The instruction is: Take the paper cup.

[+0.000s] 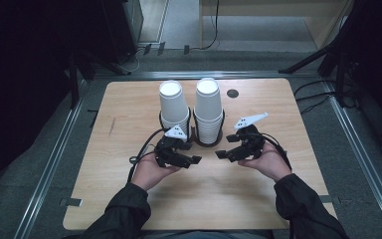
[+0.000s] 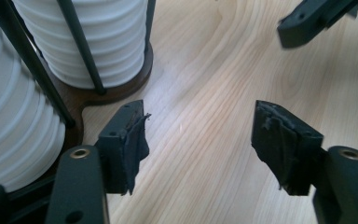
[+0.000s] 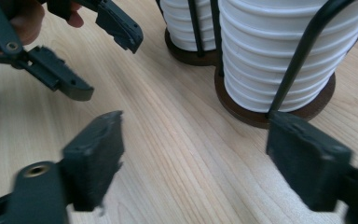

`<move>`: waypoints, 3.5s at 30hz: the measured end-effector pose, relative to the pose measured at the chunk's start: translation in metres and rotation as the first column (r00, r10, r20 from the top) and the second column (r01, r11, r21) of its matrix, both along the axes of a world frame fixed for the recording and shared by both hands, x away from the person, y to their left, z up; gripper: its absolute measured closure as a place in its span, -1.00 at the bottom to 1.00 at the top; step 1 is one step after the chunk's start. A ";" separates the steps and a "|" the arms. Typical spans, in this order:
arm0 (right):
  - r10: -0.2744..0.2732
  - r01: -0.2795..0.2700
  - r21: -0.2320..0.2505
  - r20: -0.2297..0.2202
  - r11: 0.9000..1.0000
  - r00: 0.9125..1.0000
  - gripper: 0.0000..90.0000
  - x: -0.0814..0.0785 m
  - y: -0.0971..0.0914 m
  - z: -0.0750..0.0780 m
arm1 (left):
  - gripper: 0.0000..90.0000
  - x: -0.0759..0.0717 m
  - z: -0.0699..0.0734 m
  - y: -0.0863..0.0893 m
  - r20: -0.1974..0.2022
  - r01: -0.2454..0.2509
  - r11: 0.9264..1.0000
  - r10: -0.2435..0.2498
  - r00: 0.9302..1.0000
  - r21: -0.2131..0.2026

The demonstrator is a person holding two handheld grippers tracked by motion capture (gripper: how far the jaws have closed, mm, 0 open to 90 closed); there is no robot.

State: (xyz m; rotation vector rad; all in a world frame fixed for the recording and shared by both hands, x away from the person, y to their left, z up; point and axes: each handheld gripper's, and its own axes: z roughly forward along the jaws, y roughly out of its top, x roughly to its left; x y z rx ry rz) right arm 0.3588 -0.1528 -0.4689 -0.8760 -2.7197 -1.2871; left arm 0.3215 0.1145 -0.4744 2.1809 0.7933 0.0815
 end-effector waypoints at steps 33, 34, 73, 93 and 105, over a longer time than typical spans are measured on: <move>0.029 -0.028 -0.079 0.008 0.996 1.000 -0.12 -0.005 -0.009 -0.006 | 0.10 -0.003 0.009 0.003 -0.004 0.011 1.000 -0.011 1.000 -0.026; 0.027 -0.026 -0.071 0.008 0.997 1.000 -0.13 -0.005 -0.010 -0.005 | 0.11 -0.003 0.009 0.004 -0.002 0.001 1.000 -0.001 1.000 -0.014; 0.009 -0.004 -0.057 0.079 0.998 0.997 -0.32 0.026 -0.012 0.056 | 1.00 0.028 0.036 -0.030 0.042 -0.228 0.973 0.229 0.972 -0.033; 0.041 -0.034 -0.062 0.114 0.997 0.993 -0.55 0.061 0.017 0.109 | 0.99 0.031 0.035 -0.041 0.121 -0.299 0.953 0.302 0.946 -0.041; 0.067 -0.049 -0.151 0.113 0.987 0.991 -0.68 0.080 0.049 0.132 | 0.98 0.030 0.034 -0.046 0.148 -0.300 0.954 0.299 0.943 -0.014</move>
